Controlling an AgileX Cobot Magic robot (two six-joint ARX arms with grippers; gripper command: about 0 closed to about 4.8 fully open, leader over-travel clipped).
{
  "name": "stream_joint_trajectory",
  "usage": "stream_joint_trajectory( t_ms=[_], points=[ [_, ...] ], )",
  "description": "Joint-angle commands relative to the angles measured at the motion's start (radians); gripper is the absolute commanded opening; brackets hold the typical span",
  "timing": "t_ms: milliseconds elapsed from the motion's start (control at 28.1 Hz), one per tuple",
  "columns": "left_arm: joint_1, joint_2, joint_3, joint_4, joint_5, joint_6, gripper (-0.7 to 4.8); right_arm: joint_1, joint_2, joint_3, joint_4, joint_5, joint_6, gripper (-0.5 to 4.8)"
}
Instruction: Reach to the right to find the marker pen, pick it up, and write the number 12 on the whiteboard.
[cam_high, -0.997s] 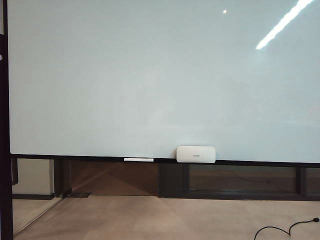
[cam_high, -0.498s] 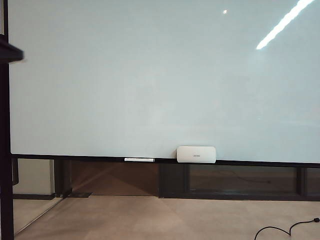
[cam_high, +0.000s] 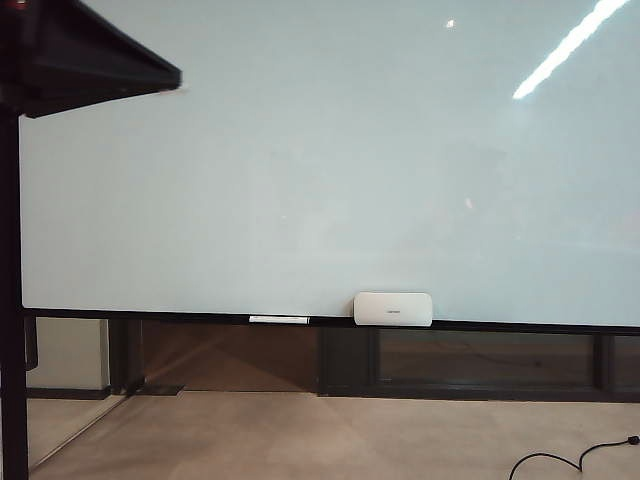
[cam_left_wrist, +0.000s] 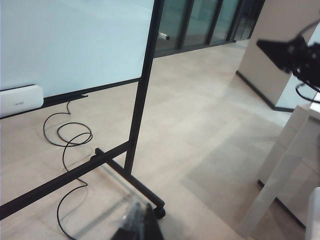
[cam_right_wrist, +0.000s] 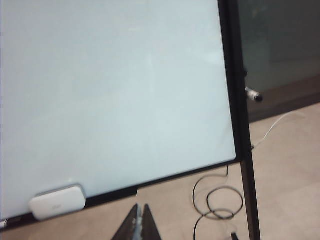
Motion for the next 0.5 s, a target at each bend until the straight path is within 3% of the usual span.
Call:
stream_joint_trajectory(
  t_ms=[36, 320, 498],
  points=[
    [-0.063, -0.002, 0.003, 0.008, -0.091, 0.006, -0.05, -0.017, 0.143, 0.006, 0.215, 0.009, -0.008, -0.01],
    [-0.076, 0.000, 0.003, 0.008, -0.141, 0.029, -0.05, -0.129, 0.461, 0.117, 0.297, -0.104, -0.005, -0.02],
    [-0.075, 0.002, 0.003, 0.007, -0.154, 0.061, -0.05, -0.174, 0.599, 0.204, 0.388, -0.110, -0.011, -0.01]
  ],
)
